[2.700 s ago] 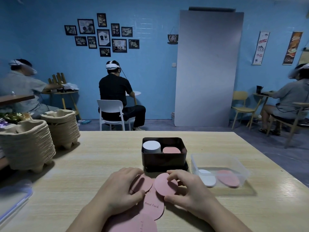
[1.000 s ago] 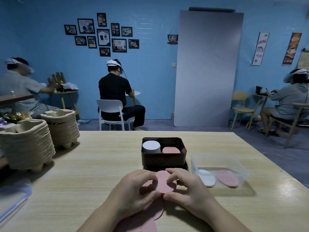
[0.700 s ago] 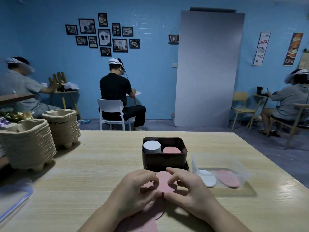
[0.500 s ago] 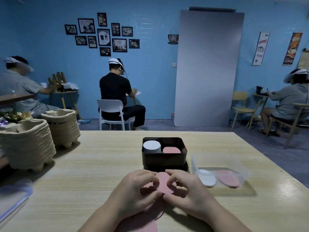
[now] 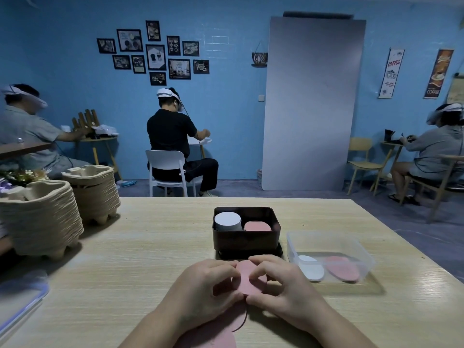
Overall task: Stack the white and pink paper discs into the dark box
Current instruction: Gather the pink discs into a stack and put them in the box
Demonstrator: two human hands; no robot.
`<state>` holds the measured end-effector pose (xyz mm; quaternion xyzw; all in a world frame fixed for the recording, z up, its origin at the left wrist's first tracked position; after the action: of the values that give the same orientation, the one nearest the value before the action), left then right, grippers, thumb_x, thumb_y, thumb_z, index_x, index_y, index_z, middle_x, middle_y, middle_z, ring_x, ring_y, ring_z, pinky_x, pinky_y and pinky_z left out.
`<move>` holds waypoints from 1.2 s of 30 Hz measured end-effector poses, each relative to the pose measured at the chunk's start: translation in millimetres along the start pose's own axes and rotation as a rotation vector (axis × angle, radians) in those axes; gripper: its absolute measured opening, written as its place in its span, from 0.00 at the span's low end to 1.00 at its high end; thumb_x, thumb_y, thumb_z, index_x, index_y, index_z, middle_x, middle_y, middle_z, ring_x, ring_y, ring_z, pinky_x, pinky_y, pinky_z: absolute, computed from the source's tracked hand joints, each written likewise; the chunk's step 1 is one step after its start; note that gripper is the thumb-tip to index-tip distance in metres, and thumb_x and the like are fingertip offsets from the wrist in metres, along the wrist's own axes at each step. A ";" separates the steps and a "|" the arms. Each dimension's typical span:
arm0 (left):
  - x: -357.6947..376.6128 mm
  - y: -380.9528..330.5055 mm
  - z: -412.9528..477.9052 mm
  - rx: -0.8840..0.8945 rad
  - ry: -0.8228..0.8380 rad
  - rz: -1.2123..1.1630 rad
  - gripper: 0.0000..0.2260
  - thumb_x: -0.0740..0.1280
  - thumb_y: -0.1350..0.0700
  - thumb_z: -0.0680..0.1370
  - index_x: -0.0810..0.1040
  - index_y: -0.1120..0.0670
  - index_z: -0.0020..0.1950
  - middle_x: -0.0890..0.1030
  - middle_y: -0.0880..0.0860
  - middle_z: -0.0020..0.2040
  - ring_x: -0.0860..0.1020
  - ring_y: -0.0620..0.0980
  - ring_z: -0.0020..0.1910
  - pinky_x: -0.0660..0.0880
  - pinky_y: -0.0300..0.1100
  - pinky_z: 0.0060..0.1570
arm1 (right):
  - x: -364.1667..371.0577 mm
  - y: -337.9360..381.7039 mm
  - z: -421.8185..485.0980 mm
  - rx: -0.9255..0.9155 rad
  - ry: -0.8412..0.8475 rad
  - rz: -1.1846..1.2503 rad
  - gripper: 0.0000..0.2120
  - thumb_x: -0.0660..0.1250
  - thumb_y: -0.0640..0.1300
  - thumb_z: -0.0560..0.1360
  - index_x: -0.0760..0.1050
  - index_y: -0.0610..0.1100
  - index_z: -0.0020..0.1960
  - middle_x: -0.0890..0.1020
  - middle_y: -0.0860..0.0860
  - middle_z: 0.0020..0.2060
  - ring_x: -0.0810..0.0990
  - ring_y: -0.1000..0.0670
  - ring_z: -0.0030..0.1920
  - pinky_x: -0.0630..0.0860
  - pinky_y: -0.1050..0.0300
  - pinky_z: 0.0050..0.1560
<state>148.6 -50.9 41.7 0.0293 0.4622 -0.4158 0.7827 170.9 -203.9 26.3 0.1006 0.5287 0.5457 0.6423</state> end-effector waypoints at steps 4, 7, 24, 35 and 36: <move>-1.1 15.6 -3.2 -0.109 -0.003 -0.016 0.18 0.71 0.37 0.73 0.79 0.43 0.59 0.81 0.36 0.62 0.76 0.32 0.62 0.75 0.35 0.59 | -5.8 1.5 -1.1 -0.007 -0.051 -0.009 0.11 0.81 0.52 0.69 0.80 0.52 0.45 0.78 0.57 0.63 0.74 0.59 0.68 0.81 0.62 0.52; -0.2 25.3 -3.7 -0.158 0.007 -0.004 0.16 0.68 0.39 0.76 0.77 0.43 0.61 0.80 0.35 0.58 0.76 0.34 0.60 0.75 0.39 0.59 | -13.6 -8.9 -0.8 0.023 -0.125 -0.055 0.12 0.80 0.55 0.69 0.79 0.53 0.45 0.79 0.57 0.62 0.75 0.59 0.68 0.83 0.57 0.53; 18.0 32.9 -0.1 -0.190 0.179 0.049 0.17 0.67 0.37 0.74 0.75 0.40 0.60 0.77 0.35 0.57 0.73 0.37 0.58 0.72 0.42 0.60 | -13.5 -26.1 1.5 0.067 -0.129 -0.224 0.14 0.74 0.62 0.68 0.74 0.57 0.45 0.77 0.63 0.59 0.73 0.62 0.67 0.77 0.54 0.62; 26.7 34.7 0.5 -0.206 0.283 0.049 0.32 0.69 0.28 0.69 0.71 0.37 0.70 0.70 0.30 0.66 0.66 0.34 0.68 0.65 0.44 0.70 | -12.0 -29.0 2.1 0.057 -0.133 -0.210 0.15 0.75 0.61 0.67 0.74 0.56 0.45 0.78 0.61 0.59 0.73 0.62 0.69 0.78 0.52 0.62; 26.6 35.7 0.4 -0.211 0.287 0.043 0.33 0.69 0.28 0.68 0.71 0.37 0.70 0.69 0.29 0.66 0.66 0.33 0.68 0.65 0.44 0.71 | -12.1 -29.4 1.8 0.061 -0.133 -0.208 0.15 0.75 0.61 0.67 0.74 0.57 0.45 0.79 0.61 0.59 0.73 0.62 0.69 0.78 0.52 0.62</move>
<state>179.2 -44.4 9.9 0.0161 0.6096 -0.3399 0.7160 191.7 -224.2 13.2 0.1007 0.5091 0.4520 0.7255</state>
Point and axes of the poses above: each hand's wrist, its own z-axis towards the middle knuckle, its own x-axis out of the palm, y = z × x, the point moved 10 cm from there along z, towards the middle knuckle
